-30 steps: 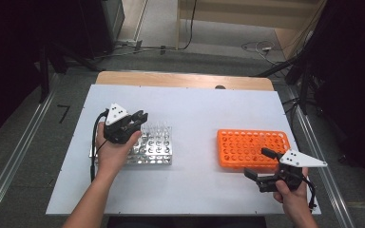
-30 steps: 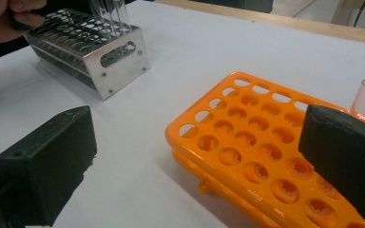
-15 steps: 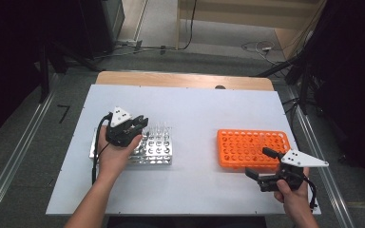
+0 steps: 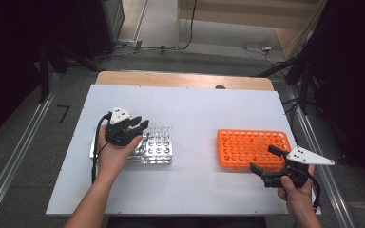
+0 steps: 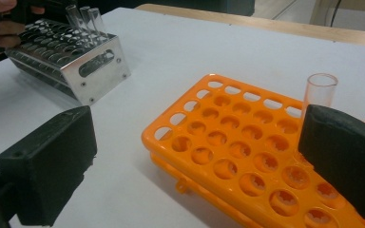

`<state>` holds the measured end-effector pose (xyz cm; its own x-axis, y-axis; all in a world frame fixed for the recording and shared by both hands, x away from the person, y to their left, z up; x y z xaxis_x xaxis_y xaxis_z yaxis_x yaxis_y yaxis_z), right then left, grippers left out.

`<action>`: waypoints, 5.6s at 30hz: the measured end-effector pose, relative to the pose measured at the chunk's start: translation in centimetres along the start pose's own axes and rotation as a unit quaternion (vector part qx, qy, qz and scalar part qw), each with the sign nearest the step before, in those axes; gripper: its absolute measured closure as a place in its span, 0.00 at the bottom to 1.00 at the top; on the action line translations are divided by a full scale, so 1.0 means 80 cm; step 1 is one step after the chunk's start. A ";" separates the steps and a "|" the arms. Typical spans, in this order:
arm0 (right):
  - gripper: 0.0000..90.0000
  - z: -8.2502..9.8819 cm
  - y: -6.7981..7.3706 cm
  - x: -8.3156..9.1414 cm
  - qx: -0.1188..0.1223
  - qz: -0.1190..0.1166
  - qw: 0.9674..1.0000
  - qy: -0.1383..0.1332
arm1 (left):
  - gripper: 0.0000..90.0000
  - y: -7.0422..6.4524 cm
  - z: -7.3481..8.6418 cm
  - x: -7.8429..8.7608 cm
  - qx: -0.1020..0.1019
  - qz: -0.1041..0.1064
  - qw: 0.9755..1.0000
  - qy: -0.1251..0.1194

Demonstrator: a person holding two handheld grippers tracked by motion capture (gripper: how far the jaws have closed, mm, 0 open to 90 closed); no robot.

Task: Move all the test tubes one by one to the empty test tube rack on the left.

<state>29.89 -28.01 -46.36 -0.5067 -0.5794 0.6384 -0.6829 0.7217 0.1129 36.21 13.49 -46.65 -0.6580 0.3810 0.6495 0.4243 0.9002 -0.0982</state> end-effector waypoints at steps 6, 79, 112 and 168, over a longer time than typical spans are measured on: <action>0.00 -0.003 -0.010 0.000 -0.011 0.008 1.000 0.002 | 0.57 -0.007 0.005 0.014 -0.009 0.011 1.000 -0.020; 0.82 -0.007 -0.072 -0.034 -0.068 0.134 0.989 -0.015 | 0.00 -0.098 0.076 0.088 -0.049 0.128 0.989 -0.060; 0.82 -0.028 0.070 -0.055 0.027 -0.010 1.000 0.004 | 0.00 -0.117 0.069 0.090 -0.060 0.146 0.985 -0.065; 0.82 -0.021 0.213 -0.103 0.136 -0.121 0.982 0.049 | 0.64 -0.230 0.054 0.059 -0.123 0.224 0.966 -0.037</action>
<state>23.31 -10.30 -48.36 -0.2687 -0.6727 0.6894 -0.8993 0.4315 0.0705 22.57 -0.37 -45.06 -0.4128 0.7426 0.5274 0.8057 0.5678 -0.1689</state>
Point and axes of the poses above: each handheld gripper's, and its own axes: x roughly backward along the jaws, z roughly out of its underside, y roughly to its left, the point moved 7 cm from there along -x, roughly forward along the jaws, and after that the axes turned 14 degrees about y, right-handed, at the moved point
